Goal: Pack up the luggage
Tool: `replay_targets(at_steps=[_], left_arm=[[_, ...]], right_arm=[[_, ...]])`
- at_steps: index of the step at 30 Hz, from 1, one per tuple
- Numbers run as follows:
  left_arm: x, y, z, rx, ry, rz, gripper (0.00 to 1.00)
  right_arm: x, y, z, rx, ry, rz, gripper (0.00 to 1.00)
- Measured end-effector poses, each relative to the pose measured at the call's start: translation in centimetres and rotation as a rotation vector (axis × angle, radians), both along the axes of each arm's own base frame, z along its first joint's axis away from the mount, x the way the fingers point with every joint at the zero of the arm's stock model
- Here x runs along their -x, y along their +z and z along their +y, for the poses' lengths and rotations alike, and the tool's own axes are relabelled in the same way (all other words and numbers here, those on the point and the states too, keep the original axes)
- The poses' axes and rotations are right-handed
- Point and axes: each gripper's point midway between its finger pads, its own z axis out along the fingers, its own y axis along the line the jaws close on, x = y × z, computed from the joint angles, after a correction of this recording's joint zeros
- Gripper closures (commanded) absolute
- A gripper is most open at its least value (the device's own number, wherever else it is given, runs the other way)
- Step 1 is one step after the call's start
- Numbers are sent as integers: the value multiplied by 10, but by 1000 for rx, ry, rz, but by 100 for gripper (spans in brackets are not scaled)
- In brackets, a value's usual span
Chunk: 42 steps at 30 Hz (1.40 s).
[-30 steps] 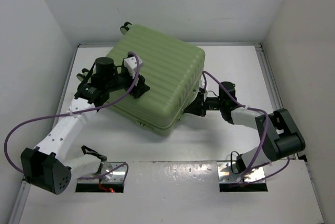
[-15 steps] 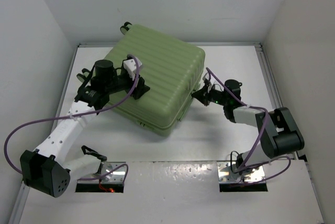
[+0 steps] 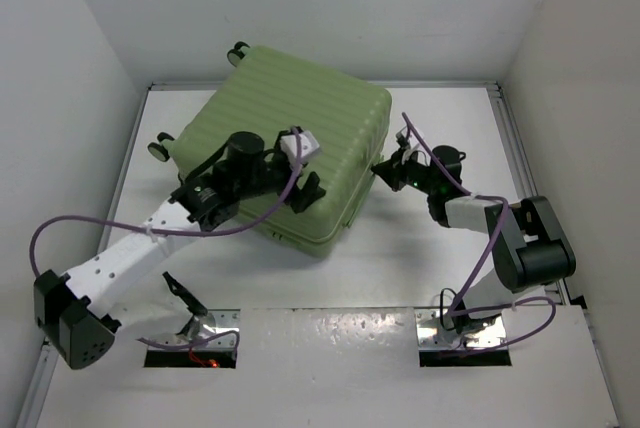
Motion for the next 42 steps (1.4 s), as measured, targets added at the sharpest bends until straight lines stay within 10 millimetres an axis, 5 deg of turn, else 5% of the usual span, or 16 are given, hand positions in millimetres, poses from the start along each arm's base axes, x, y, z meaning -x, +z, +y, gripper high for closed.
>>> replay_targets(at_steps=[3,5,11,16,21,28,42], left_arm=[[14,-1,-33,-30,-27,20,16],[25,-3,-59,-47,-42,23,0],[57,-38,-116,-130,-58,75,0],[37,-54,-142,-178,59,88,2],[6,-79,-155,-276,272,82,17],[-15,-159,-145,-477,458,83,21],[-44,-170,-146,-472,624,30,17]], right_arm=[[1,1,0,-19,-4,18,100],[1,1,0,-29,-6,28,100],[2,1,-1,-64,-18,69,100],[0,2,-4,-108,-43,128,100],[-3,4,-8,-143,-69,163,100],[-9,4,-12,-176,-93,195,100],[-13,4,-13,-189,-101,200,100]])
